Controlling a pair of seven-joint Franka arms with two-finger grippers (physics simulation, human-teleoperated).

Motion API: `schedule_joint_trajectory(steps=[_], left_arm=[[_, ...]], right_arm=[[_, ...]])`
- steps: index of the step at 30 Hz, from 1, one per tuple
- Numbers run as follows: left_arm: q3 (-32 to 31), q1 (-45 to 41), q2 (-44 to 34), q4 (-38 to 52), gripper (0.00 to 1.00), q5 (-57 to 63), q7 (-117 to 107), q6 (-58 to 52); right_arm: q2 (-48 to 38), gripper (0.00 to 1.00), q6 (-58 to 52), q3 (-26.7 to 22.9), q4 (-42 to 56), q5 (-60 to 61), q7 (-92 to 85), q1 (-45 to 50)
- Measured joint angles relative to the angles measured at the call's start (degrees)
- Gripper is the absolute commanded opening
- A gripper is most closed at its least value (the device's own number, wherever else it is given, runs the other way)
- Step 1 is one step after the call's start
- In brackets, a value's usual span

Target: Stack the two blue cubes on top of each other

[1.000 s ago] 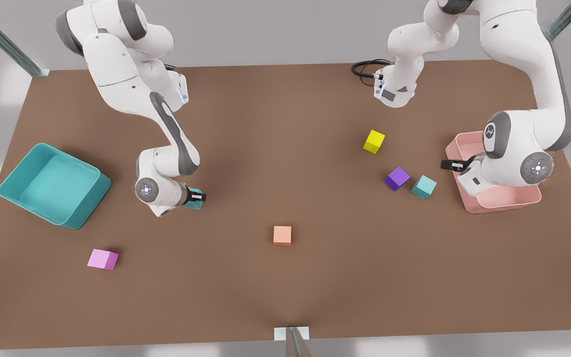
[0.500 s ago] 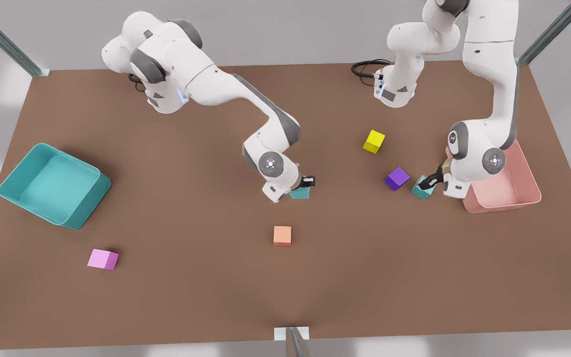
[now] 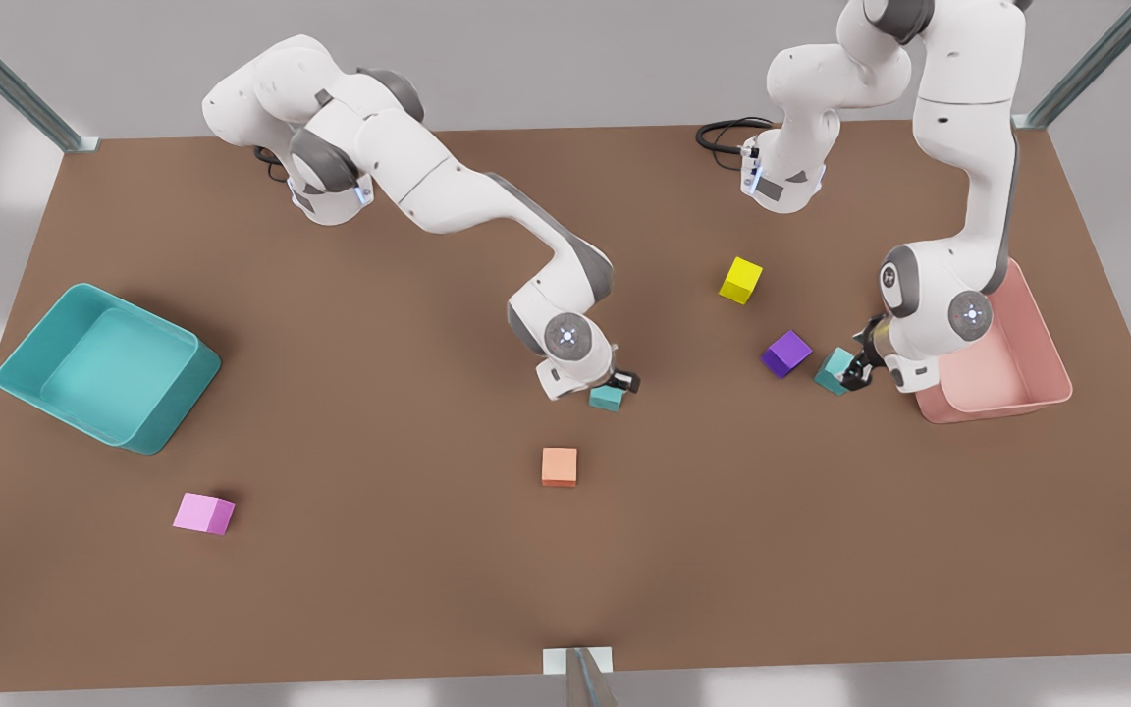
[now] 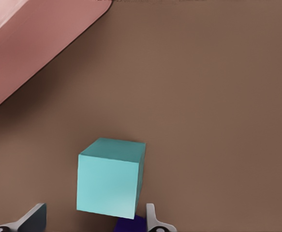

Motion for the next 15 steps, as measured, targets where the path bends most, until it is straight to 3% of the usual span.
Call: schedule_joint_trajectory(steps=[5,11,15], left_arm=[[-0.01,0.08,1.21,-0.90,1.00,-0.10,-1.51,0.97],[-0.01,0.00,2.04,-1.21,1.00,-1.06,-0.10,1.78],[-0.03,-0.01,3.04,-1.20,1.00,-2.31,0.71,3.03]], right_arm=[[-6.06,1.00,-4.73,0.38,0.03,0.30,3.19,-7.99],[-11.12,1.00,-21.03,-0.04,-0.03,-1.38,-0.74,-27.80],[-17.81,1.00,-32.11,-0.20,0.78,-7.45,-7.17,-34.30]])
